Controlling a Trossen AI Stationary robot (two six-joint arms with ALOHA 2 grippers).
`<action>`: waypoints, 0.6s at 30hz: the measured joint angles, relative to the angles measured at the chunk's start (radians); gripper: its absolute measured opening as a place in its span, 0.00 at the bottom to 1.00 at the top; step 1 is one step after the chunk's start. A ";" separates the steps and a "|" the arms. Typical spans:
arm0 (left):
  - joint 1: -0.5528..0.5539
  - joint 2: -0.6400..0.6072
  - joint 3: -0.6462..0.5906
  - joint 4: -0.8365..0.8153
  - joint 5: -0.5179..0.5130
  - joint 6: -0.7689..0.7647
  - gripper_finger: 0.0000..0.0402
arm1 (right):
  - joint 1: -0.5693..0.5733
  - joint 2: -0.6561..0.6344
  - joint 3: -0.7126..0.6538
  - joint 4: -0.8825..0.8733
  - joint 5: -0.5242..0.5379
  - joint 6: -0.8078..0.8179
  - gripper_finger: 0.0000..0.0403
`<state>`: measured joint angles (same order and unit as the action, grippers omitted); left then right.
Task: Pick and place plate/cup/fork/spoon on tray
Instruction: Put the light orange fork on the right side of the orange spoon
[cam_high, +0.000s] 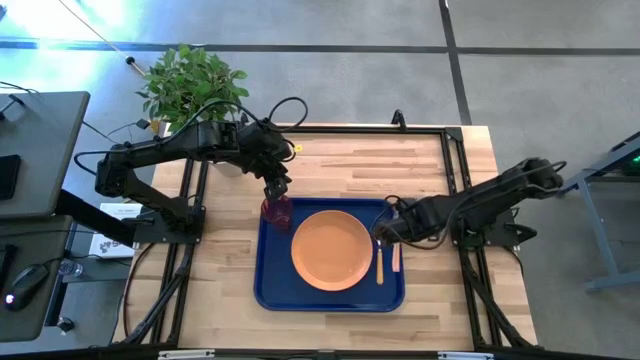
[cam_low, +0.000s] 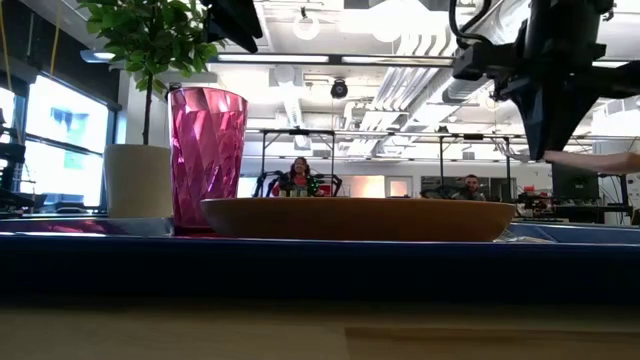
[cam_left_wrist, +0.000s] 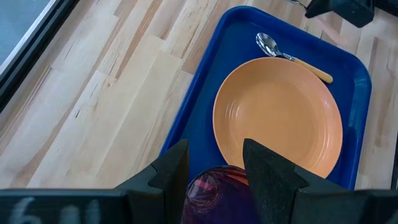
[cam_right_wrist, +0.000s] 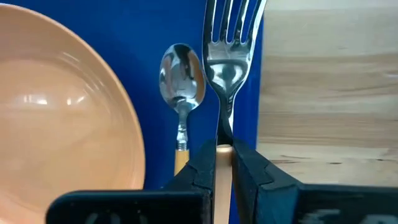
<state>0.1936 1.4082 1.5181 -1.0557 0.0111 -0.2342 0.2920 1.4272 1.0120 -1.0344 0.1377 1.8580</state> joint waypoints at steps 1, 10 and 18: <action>0.000 0.000 0.000 0.000 0.000 0.000 0.36 | 0.000 0.004 -0.003 0.011 -0.001 0.000 0.03; 0.000 0.000 0.000 0.006 0.000 0.000 0.36 | -0.004 0.113 -0.013 0.084 -0.096 -0.041 0.03; 0.000 0.000 0.000 0.006 0.000 0.000 0.36 | -0.010 0.164 -0.013 0.142 -0.109 -0.041 0.03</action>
<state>0.1940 1.4082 1.5181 -1.0497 0.0112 -0.2337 0.2816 1.5916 0.9991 -0.8928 0.0284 1.8166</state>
